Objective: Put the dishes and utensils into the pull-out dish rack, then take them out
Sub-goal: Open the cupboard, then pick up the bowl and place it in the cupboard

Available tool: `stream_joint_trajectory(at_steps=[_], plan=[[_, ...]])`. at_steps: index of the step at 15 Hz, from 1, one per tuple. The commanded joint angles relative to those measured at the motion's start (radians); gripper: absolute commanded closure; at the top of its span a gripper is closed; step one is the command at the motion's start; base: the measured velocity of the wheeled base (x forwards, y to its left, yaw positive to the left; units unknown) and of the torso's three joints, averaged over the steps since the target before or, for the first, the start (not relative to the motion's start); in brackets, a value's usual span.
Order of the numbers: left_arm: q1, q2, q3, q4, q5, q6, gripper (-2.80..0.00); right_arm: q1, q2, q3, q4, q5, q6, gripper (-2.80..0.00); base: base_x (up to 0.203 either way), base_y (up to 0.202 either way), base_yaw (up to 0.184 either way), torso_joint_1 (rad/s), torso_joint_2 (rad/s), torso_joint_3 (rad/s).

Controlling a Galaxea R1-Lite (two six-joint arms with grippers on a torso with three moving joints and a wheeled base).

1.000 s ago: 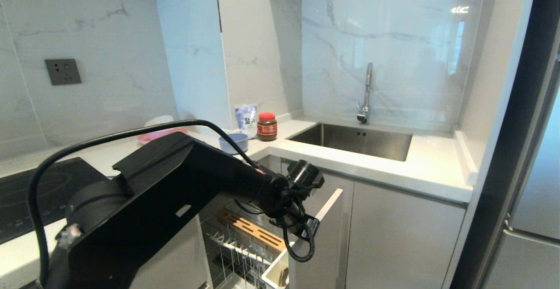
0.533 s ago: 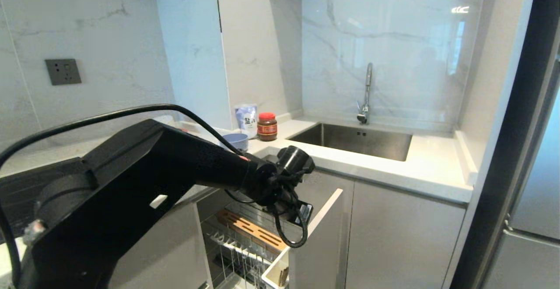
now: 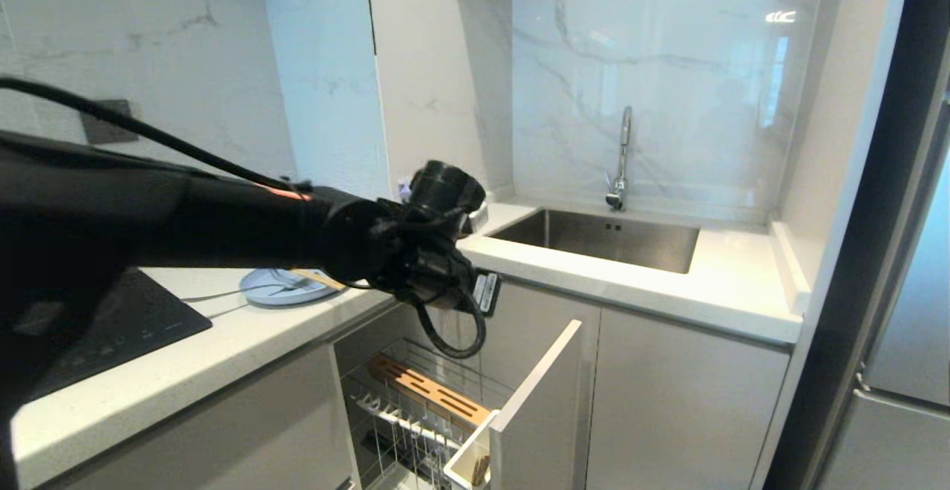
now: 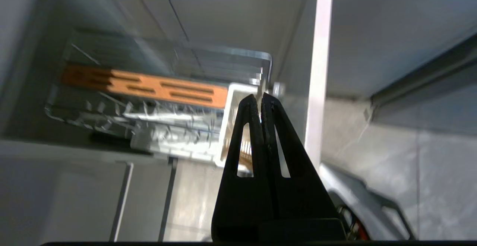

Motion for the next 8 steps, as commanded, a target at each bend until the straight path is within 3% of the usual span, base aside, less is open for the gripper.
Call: stream_joint_trajectory(at_steps=[1,4,8], plan=[[0.023,-0.205,0.018,0.001,0.007,0.001,0.00,0.001,-0.004,0.002,0.000,0.000,0.000,0.00,0.000,0.000,0.000,0.000,0.00,0.000],[0.053,-0.396,0.041,0.001,0.012,0.014,0.00,-0.001,-0.004,0.002,0.000,0.000,0.000,0.00,0.000,0.000,0.000,0.000,0.00,0.000],[0.152,-0.670,0.102,-0.004,0.008,0.130,0.00,0.000,-0.004,0.002,0.000,0.000,0.000,0.00,0.000,0.000,0.000,0.000,0.00,0.000]])
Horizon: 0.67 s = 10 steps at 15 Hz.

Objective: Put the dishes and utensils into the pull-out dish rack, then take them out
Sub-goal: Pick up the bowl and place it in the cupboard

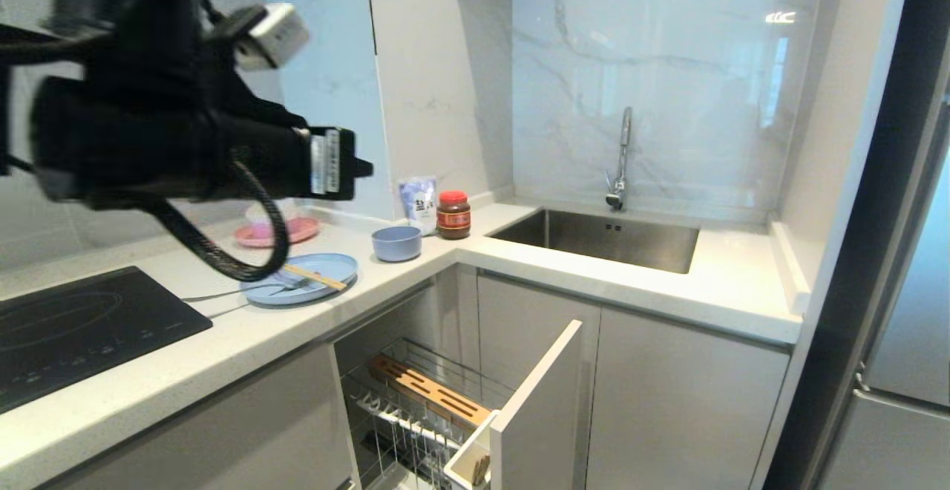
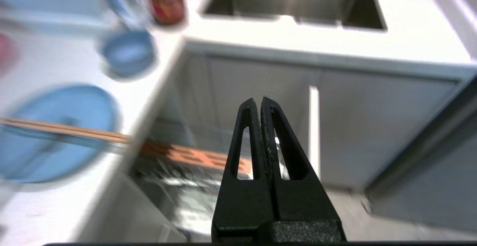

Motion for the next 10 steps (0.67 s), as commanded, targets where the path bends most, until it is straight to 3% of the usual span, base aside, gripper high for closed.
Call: stream_joint_trajectory(at_steps=[1,3,4,7,10], plan=[[0.068,-0.240,0.063,0.001,-0.002,0.052,0.00,-0.001,-0.004,0.002,0.000,0.000,0.000,0.00,0.000,0.000,0.000,0.000,0.00,0.000],[0.150,-0.384,0.159,0.001,-0.017,0.115,0.00,-0.001,-0.004,0.002,0.000,0.000,0.000,0.00,0.000,0.000,0.000,0.000,0.00,0.000],[0.226,-0.449,0.187,0.002,-0.045,0.144,0.00,0.000,-0.004,0.002,0.000,0.000,0.000,0.00,0.000,0.000,0.000,0.000,0.00,0.000],[0.439,-0.673,0.298,0.004,-0.179,0.182,0.00,0.000,-0.004,0.002,0.000,0.000,0.000,0.00,0.000,0.000,0.000,0.000,0.00,0.000],[0.508,-0.934,0.497,0.002,-0.231,0.195,0.00,-0.001,-0.004,0.002,0.000,0.000,0.000,0.00,0.000,0.000,0.000,0.000,0.00,0.000]])
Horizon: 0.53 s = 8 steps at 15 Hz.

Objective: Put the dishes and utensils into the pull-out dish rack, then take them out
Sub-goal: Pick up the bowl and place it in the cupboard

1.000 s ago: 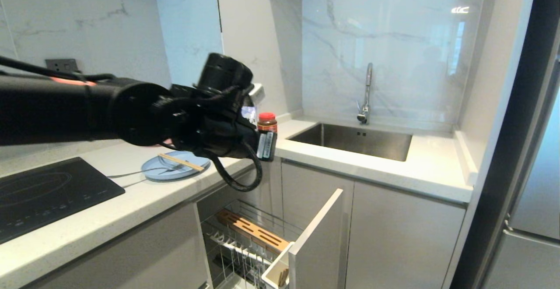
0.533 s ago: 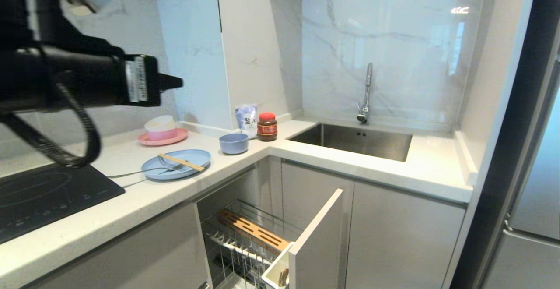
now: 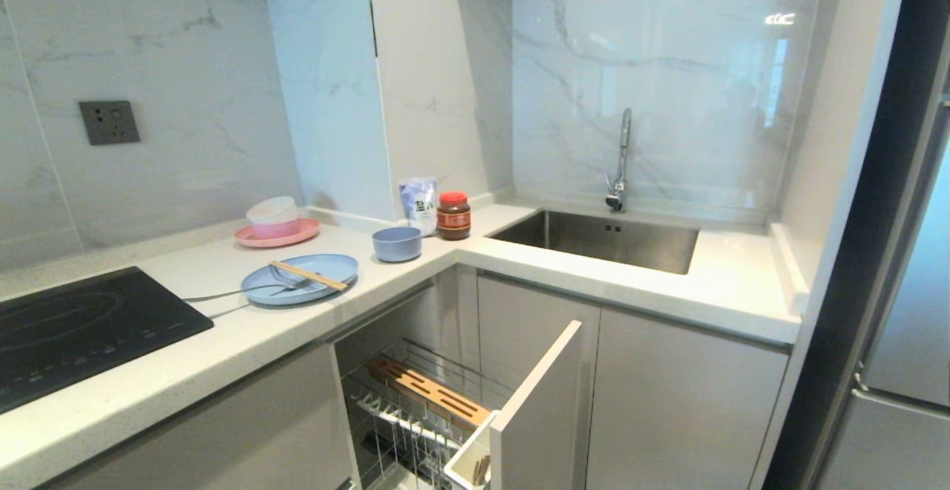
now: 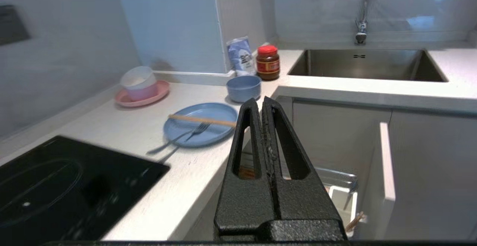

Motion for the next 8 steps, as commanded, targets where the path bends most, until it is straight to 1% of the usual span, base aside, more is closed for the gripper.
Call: stream_joint_trajectory(at_steps=[1,3,4,5,6,7,8], plan=[[0.044,-0.300,0.174,0.000,-0.008,0.004,0.00,-0.001,-0.004,0.002,-0.001,0.000,0.000,0.00,0.000,0.000,0.000,0.000,0.00,0.000],[0.043,-0.500,0.367,-0.023,-0.013,0.007,0.00,0.001,-0.004,0.002,-0.001,0.000,0.000,0.00,0.000,0.000,0.000,0.000,0.00,0.000],[0.044,-0.577,0.472,-0.060,-0.015,0.014,0.00,0.001,-0.004,0.002,-0.001,0.000,0.000,0.00,0.000,0.000,0.000,0.000,0.00,0.000],[0.047,-0.664,0.593,-0.126,-0.020,0.025,0.00,-0.001,-0.004,0.002,-0.001,0.000,0.000,0.00,0.000,0.000,0.000,0.000,0.00,0.000],[0.049,-0.719,0.712,-0.222,-0.025,0.037,0.00,0.000,-0.004,0.002,-0.001,0.000,0.000,0.00,0.000,0.000,0.000,0.000,0.00,0.000],[0.051,-0.742,0.811,-0.338,-0.028,0.042,0.00,-0.001,-0.004,0.002,-0.001,0.000,0.000,0.00,0.000,0.000,0.000,0.000,0.00,0.000],[0.052,-0.755,0.904,-0.429,-0.030,0.044,0.00,0.001,-0.004,0.002,-0.001,0.000,0.000,0.00,0.000,0.000,0.000,0.000,0.00,0.000]])
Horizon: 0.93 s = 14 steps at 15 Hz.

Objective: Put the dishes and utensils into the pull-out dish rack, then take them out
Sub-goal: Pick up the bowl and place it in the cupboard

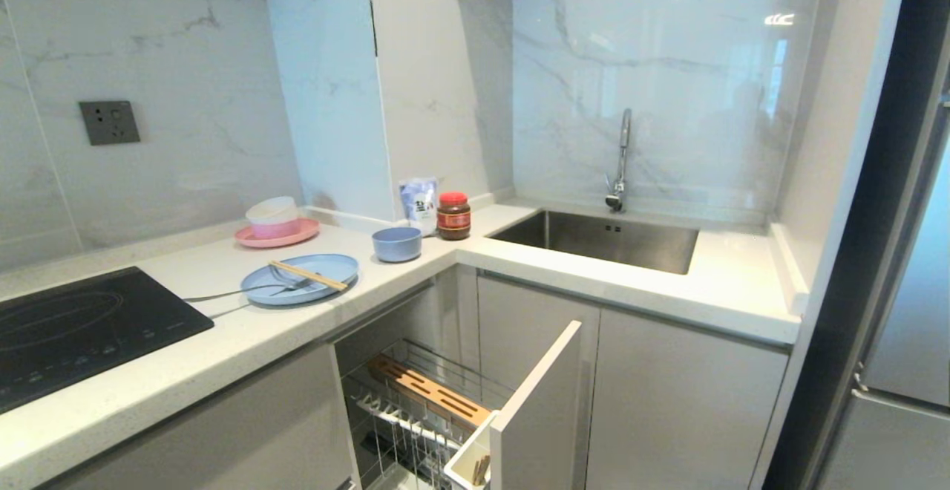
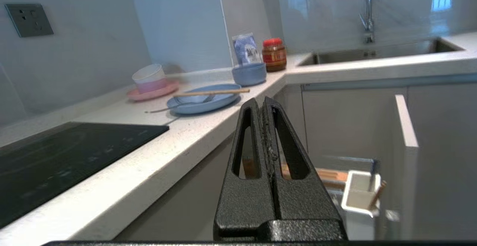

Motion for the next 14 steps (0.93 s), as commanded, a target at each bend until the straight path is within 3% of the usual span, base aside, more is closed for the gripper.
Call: stream_joint_trajectory(at_steps=[1,3,5,6,9,12,14], plan=[[0.003,-0.110,0.241,-0.206,-0.004,0.007,0.00,0.001,-0.004,0.002,0.000,0.000,0.000,0.00,0.000,0.000,0.000,0.000,0.00,0.000],[0.004,-0.121,0.316,-0.177,0.005,-0.044,0.00,0.001,-0.004,0.002,0.000,0.000,0.000,0.00,0.000,0.000,0.000,0.000,0.00,0.000],[0.004,-0.123,0.306,-0.030,0.046,-0.118,0.00,0.000,-0.004,0.002,0.000,0.000,0.000,0.00,0.000,0.000,0.000,0.000,0.00,0.000],[0.004,-0.123,0.307,-0.047,0.059,-0.157,0.00,0.001,-0.004,0.002,0.000,0.000,0.000,0.00,0.000,0.000,0.000,0.000,0.00,0.000],[0.004,-0.125,0.308,-0.063,0.070,-0.175,0.00,0.000,-0.004,0.002,0.000,0.000,0.000,0.00,0.000,0.000,0.000,0.000,0.00,0.000],[0.004,-0.125,0.308,-0.066,0.106,-0.258,0.00,0.001,-0.004,0.002,0.000,0.000,0.000,0.00,0.000,0.000,0.000,0.000,0.00,0.000],[0.004,-0.125,0.308,-0.066,0.107,-0.266,0.00,0.001,-0.004,0.002,0.000,0.000,0.000,0.00,0.000,0.000,0.000,0.000,0.00,0.000]])
